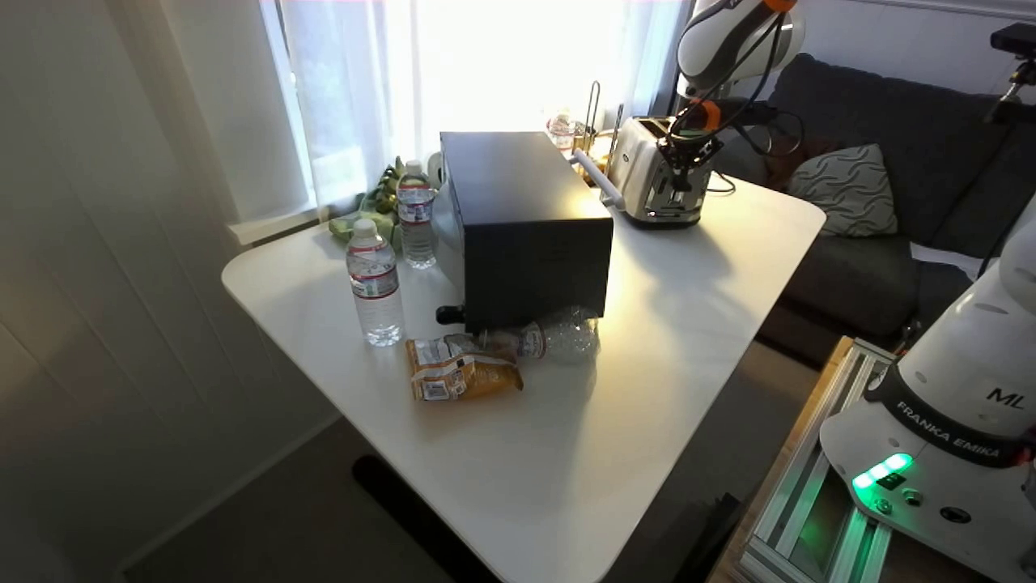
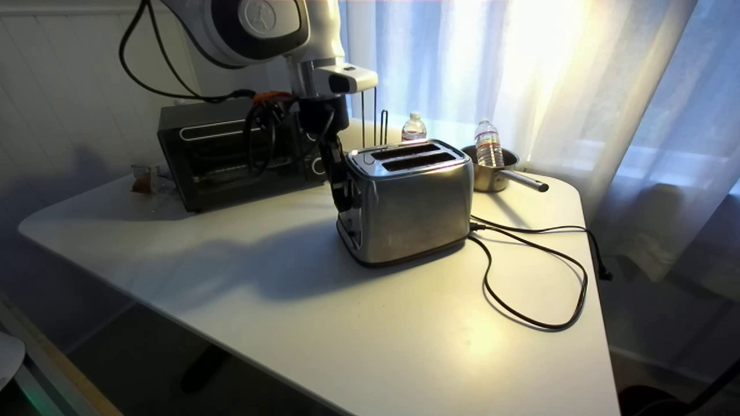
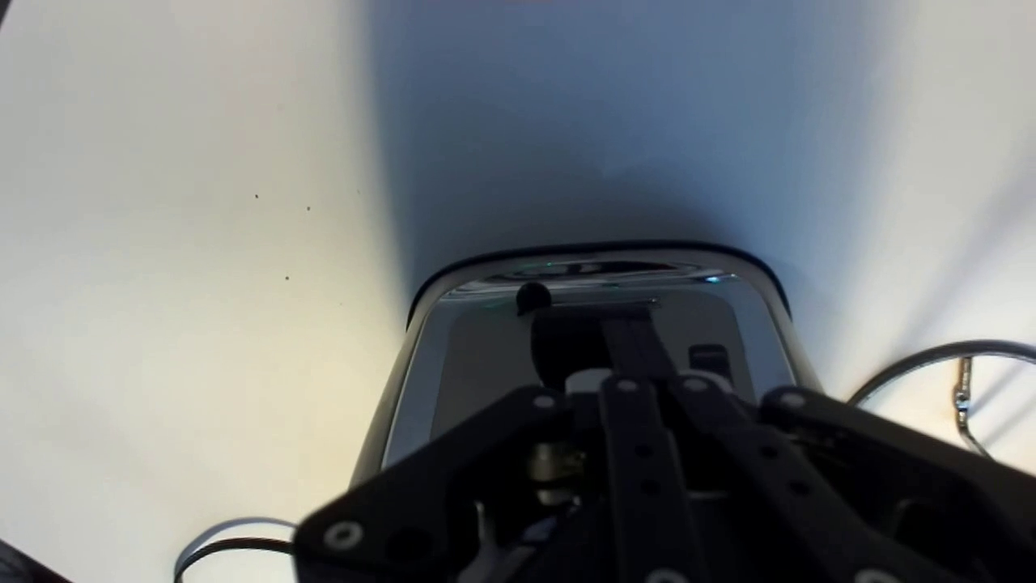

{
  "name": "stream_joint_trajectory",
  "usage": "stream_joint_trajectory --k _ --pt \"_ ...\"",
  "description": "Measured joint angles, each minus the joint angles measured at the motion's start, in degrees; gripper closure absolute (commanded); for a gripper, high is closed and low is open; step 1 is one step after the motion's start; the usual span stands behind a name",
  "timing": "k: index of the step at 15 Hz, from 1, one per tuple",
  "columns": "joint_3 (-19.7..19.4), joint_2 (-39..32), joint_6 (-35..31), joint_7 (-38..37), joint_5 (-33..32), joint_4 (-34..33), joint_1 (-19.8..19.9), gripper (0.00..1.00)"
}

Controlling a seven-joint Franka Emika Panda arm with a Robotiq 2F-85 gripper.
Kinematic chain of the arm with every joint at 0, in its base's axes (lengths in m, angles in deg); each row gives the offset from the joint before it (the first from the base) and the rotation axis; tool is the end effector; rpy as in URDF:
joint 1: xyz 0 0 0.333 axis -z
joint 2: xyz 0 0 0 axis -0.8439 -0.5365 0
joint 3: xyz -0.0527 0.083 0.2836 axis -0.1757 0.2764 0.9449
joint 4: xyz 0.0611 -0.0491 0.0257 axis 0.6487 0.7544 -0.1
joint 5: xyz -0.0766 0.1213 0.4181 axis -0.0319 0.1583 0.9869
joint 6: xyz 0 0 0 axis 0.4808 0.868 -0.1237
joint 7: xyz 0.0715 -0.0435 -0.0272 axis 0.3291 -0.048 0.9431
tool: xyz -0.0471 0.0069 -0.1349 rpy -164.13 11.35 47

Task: Push the black knob on the toaster fully downwards

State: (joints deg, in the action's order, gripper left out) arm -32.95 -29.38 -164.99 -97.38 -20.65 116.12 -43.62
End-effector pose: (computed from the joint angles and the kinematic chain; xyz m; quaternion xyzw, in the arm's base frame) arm 0.5100 -0.2911 0.2169 0.9246 -0.3723 0.0278 0.0761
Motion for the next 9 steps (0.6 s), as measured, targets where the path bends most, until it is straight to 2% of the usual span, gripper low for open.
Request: stream_joint_trajectory --k 9 --pt "0.0 -0.2 -0.5 0.0 0.0 0.0 0.0 1.00"
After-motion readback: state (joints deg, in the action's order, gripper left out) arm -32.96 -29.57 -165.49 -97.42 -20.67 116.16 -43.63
